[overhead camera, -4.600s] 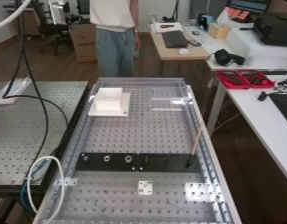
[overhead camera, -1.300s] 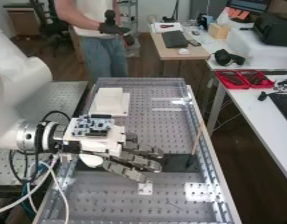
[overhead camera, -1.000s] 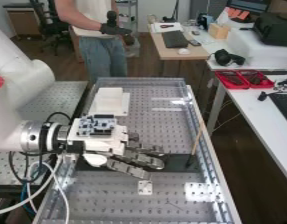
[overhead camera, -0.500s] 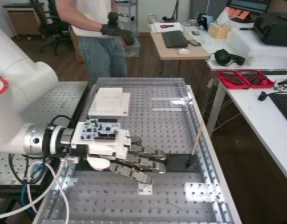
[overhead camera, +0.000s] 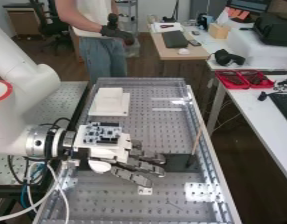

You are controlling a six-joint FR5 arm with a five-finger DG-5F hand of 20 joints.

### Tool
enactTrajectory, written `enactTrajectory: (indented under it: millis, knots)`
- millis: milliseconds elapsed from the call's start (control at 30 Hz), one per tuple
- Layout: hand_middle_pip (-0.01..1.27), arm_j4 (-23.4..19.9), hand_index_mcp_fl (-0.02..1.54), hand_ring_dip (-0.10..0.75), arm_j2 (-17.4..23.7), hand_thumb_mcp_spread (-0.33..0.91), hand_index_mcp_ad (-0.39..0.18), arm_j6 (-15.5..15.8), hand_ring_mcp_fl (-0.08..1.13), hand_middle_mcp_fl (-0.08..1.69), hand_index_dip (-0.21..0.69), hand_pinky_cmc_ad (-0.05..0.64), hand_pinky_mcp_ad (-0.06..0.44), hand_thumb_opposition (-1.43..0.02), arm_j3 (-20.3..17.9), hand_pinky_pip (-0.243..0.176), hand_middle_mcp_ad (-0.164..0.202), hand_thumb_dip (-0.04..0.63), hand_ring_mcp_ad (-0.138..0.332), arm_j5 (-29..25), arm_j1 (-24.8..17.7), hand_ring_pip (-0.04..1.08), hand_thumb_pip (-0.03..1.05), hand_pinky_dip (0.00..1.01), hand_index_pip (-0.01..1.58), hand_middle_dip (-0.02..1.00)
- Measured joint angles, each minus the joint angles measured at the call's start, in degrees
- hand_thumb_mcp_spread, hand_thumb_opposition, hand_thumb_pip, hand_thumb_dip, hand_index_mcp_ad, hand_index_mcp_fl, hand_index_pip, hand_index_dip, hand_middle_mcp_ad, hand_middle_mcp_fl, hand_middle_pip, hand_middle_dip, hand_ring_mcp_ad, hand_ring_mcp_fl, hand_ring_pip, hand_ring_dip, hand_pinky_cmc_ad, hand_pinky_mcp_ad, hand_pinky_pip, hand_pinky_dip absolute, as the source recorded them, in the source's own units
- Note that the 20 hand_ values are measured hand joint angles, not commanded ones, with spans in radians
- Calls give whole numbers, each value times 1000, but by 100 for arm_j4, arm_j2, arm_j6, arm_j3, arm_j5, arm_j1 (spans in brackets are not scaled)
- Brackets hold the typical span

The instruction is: Grab the bearing and place it in the white container

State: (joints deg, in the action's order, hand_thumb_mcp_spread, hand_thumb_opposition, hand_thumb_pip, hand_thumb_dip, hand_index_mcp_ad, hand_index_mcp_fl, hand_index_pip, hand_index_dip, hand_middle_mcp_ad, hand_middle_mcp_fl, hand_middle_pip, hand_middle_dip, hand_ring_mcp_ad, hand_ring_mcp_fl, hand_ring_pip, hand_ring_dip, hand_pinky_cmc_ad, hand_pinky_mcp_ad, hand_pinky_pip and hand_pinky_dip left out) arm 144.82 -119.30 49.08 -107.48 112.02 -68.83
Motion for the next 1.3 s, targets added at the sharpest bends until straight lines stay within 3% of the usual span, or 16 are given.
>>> enactTrajectory:
  millis: [1300]
  knots:
    - [131, 25, 2, 42, -104, 415, -105, -2, -2, 0, 209, 363, 248, -925, 53, -91, 37, 298, 159, -15, -28, 77, 677, 180, 1456, 140]
